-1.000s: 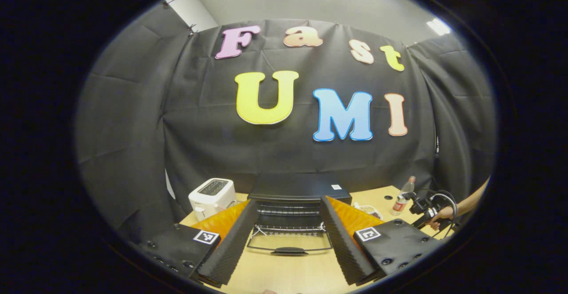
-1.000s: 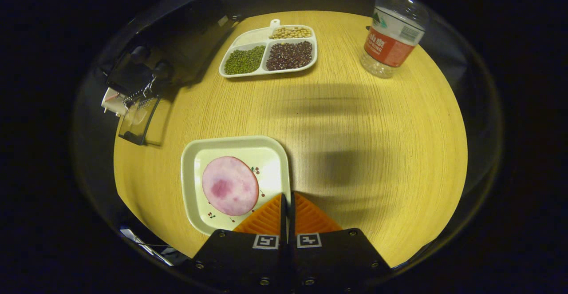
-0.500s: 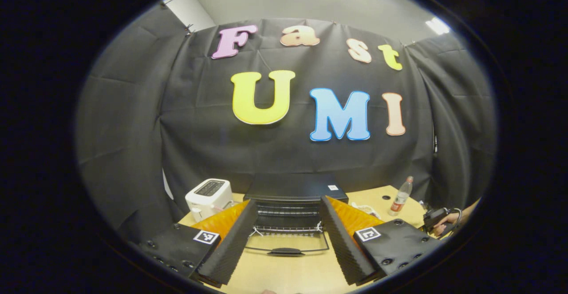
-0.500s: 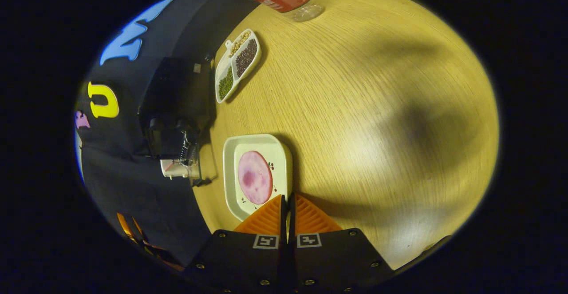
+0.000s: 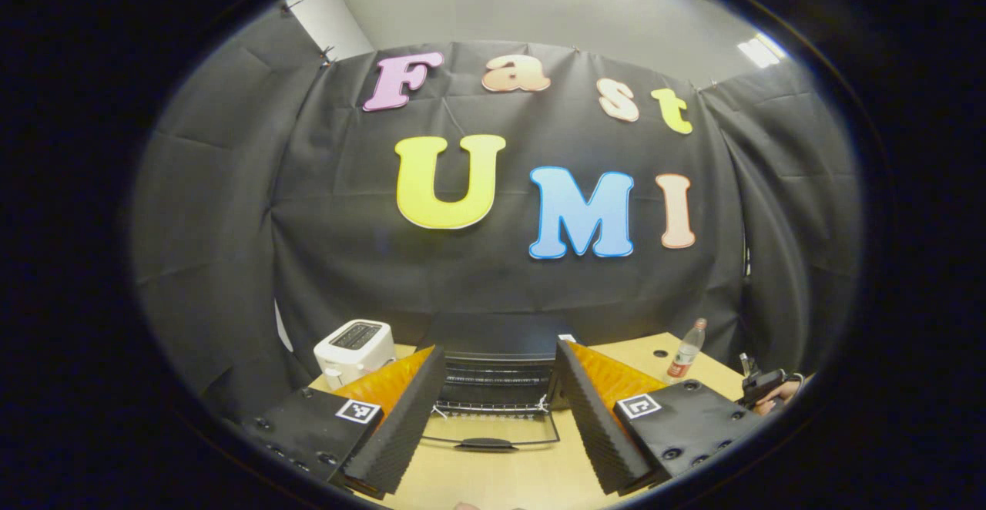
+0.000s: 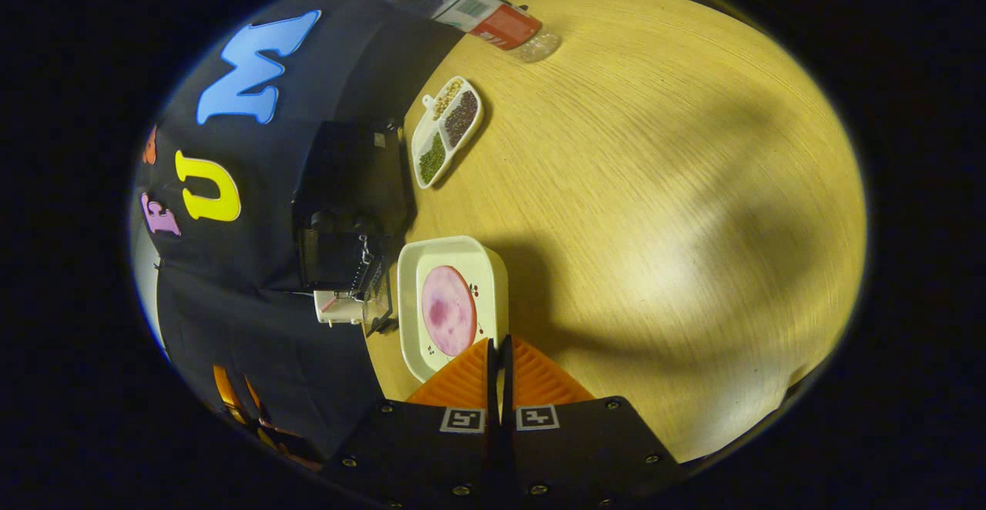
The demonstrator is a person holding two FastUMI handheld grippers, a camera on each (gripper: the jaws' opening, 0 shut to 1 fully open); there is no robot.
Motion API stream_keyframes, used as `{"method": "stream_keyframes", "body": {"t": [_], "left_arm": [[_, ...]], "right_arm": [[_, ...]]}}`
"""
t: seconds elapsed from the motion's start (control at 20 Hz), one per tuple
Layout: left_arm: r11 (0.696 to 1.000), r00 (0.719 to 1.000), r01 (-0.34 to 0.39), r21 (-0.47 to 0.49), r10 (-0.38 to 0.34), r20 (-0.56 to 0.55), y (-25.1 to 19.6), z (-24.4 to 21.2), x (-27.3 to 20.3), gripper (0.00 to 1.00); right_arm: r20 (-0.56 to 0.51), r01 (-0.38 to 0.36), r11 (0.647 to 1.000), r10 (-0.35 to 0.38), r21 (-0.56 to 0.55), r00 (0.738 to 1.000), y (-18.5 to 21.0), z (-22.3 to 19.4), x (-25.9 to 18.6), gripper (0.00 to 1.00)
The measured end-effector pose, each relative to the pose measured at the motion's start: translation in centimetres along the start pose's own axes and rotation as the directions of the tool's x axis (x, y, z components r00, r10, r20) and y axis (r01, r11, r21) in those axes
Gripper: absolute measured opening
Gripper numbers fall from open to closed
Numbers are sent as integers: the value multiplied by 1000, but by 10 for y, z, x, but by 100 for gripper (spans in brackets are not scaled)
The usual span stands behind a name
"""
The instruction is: Open the electric oven with the left hand, put the food in, and close the electric oven.
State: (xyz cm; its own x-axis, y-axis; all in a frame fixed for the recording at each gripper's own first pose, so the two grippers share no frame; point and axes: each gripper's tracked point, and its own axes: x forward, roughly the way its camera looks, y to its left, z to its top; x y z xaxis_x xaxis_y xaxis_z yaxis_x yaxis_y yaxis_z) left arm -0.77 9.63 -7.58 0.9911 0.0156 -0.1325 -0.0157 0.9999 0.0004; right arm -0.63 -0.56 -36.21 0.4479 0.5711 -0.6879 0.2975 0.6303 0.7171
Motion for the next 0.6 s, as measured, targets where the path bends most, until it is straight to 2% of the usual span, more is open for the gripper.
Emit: {"method": "stream_keyframes", "body": {"t": [0.2, 0.4, 0.45, 0.5, 0.55, 0.6], "left_arm": [[1000, 1000, 10, 11, -10, -2, 10, -3, -1, 100], [999, 1000, -2, 37, 2, 13, 32, 1, -8, 100], [999, 1000, -5, 47, 4, 21, 37, 4, -11, 92], [999, 1000, -5, 54, 3, 27, 40, 4, -13, 96], [998, 1000, -5, 58, 4, 30, 45, 5, -15, 92], [998, 999, -7, 60, 5, 33, 51, 4, -16, 94]], "right_arm": [[-3, -30, 999, 30, -39, 1000, 54, -27, 12, 1], [26, -50, 998, 51, -32, 998, 109, -52, 45, 1], [33, -51, 998, 52, -26, 998, 121, -56, 54, 1], [46, -48, 999, 49, -15, 998, 133, -53, 62, 1], [61, -41, 999, 41, -6, 997, 141, -53, 71, 0], [83, -38, 999, 37, 6, 996, 152, -51, 81, 1]]}}
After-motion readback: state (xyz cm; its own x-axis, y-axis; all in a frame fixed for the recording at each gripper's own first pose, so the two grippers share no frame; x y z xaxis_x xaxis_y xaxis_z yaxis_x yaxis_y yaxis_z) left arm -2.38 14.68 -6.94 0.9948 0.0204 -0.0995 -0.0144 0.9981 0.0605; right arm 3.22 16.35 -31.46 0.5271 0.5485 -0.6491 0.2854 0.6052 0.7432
